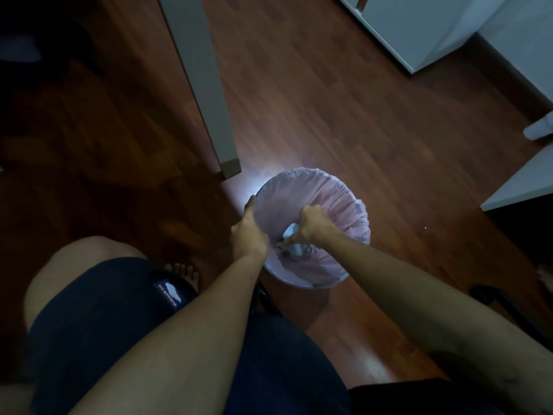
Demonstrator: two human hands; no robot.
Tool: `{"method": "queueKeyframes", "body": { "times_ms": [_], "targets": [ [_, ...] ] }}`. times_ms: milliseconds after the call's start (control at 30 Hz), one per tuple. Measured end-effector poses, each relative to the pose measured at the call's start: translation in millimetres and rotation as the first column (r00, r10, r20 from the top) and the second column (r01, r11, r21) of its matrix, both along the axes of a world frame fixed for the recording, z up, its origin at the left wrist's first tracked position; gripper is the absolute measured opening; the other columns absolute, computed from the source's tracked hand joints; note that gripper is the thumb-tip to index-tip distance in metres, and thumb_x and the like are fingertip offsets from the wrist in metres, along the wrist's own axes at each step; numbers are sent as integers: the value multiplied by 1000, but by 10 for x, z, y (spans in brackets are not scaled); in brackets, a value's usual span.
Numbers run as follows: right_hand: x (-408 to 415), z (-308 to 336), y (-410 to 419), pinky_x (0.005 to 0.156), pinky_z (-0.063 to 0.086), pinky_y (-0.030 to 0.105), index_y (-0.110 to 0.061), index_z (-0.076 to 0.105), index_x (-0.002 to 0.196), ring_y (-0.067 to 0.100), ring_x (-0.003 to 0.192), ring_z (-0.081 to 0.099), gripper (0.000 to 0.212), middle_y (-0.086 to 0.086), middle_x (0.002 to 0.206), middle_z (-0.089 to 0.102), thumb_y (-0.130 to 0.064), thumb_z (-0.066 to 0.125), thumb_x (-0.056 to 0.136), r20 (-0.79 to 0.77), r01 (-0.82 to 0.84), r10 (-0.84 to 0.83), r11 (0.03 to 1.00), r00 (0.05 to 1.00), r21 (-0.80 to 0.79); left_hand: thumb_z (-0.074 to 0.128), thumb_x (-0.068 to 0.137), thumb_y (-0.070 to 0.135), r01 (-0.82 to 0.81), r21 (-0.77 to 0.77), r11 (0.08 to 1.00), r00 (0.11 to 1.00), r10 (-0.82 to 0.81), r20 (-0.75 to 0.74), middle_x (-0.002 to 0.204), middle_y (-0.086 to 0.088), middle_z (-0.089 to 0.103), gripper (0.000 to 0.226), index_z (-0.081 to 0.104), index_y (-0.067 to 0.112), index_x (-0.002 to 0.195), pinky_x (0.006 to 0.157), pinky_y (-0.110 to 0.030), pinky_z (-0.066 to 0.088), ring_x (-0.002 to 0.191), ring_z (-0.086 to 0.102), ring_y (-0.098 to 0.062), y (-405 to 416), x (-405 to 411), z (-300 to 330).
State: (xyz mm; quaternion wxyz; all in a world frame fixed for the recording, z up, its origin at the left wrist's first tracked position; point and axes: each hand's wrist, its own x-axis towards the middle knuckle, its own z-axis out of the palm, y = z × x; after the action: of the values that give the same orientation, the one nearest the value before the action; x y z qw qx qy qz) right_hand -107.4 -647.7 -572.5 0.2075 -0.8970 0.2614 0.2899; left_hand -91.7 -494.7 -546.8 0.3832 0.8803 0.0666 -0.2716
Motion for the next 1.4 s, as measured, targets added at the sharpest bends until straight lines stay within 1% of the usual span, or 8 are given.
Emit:
{"method": "queueKeyframes", "body": {
  "times_ms": [133, 400, 633, 800, 967, 1133, 1267, 1400],
  "targets": [
    [-15, 179, -25, 55, 58, 33, -3, 68, 79, 24, 70, 69, 54, 12, 83, 70, -44, 91, 52, 33, 58, -60, 997, 998, 41, 50, 90, 4, 23, 39, 999, 1000, -23, -7, 137, -17, 55, 67, 35, 31, 149, 102, -41, 46, 123, 56, -38, -21, 62, 48],
    [-70, 1028, -69, 41, 29, 25, -12, 46, 53, 13, 50, 44, 52, 0, 56, 44, -44, 86, 58, 135, 168, -174, 984, 975, 52, 59, 90, 31, 157, 134, 978, 988, -154, -33, 129, -17, 63, 41, 63, 9, 125, 97, -36, 46, 121, 58, -35, -13, 186, 656],
    [-11, 2252, -74, 52, 44, 26, -7, 56, 73, 22, 69, 64, 58, 9, 89, 63, -49, 88, 47, 321, 299, -322, 947, 891, 121, 62, 85, 28, 217, 40, 975, 968, -221, 120, 112, -12, 73, 28, 76, 8, 98, 92, -29, 48, 113, 64, -30, -43, 355, 1893],
    [-20, 3305, -6, 43, 43, 20, -8, 65, 63, 18, 58, 69, 49, 7, 62, 67, -49, 84, 44, 480, 303, -337, 941, 810, 149, 60, 90, 30, 254, 20, 967, 920, -248, 304, 121, -9, 70, 32, 73, 9, 110, 96, -27, 42, 121, 59, -27, 61, 388, 2923],
    [-21, 4331, 241, 33, 33, 15, -9, 60, 52, 13, 39, 56, 50, -4, 24, 47, -51, 86, 52, 622, 249, -297, 954, 724, 166, 58, 90, 32, 237, 24, 971, 838, -217, 501, 123, -8, 70, 33, 73, 12, 111, 102, -27, 40, 125, 56, -26, 417, 370, 3918],
    [60, 5145, 733, 48, 46, 20, -19, 56, 64, 11, 52, 55, 39, -10, 46, 56, -41, 87, 64, 767, 96, -234, 971, 597, 221, 57, 89, 27, 179, 54, 982, 751, -172, 637, 114, -14, 72, 31, 74, 7, 106, 82, -26, 43, 113, 63, -30, 967, 396, 4699],
    [270, 5512, 1239, 27, 30, 11, -16, 52, 57, 12, 44, 53, 44, -8, 24, 46, -44, 85, 65, 763, 53, -261, 957, 592, 286, 60, 87, 24, 54, 7, 999, 709, -43, 704, 115, -16, 71, 30, 72, 4, 106, 89, -28, 45, 114, 61, -31, 1504, 469, 5102],
    [621, 5604, 1718, 31, 37, 13, -9, 60, 72, 13, 42, 60, 56, 8, 67, 64, -48, 89, 45, 753, -22, -304, 921, 584, 389, 61, 85, 27, -78, -32, 996, 667, 76, 741, 124, -16, 67, 40, 66, 6, 119, 96, -30, 43, 119, 58, -32, 2098, 618, 5287]
  ]
}}
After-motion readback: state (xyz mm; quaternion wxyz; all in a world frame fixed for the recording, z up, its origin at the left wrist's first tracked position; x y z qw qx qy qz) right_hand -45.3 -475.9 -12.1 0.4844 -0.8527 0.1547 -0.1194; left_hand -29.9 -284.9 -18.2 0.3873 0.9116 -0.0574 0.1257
